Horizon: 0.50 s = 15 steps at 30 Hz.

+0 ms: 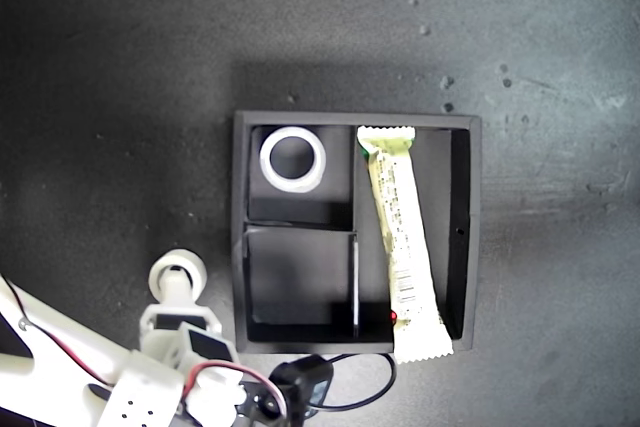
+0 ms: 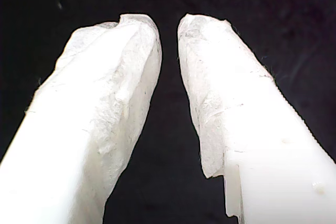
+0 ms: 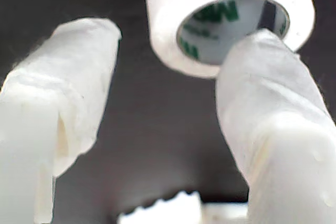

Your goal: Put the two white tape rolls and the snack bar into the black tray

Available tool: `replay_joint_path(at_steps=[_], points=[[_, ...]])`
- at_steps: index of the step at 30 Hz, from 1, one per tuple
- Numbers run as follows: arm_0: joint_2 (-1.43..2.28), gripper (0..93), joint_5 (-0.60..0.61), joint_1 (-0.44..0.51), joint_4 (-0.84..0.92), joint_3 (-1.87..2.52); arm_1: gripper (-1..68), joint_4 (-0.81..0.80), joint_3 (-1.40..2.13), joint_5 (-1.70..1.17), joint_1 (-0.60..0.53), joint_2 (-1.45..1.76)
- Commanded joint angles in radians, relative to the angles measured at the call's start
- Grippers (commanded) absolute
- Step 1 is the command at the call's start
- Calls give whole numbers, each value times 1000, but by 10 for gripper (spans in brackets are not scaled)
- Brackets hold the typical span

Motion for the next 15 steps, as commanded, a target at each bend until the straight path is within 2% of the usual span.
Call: replay_joint_path(at_steps=[1,15], points=[[64,152,-49,3,11,2,22,-18,-25,-12,5,12],[-63,157,-5,-18,-6,-98,20,-18,-15,8,-5,21]])
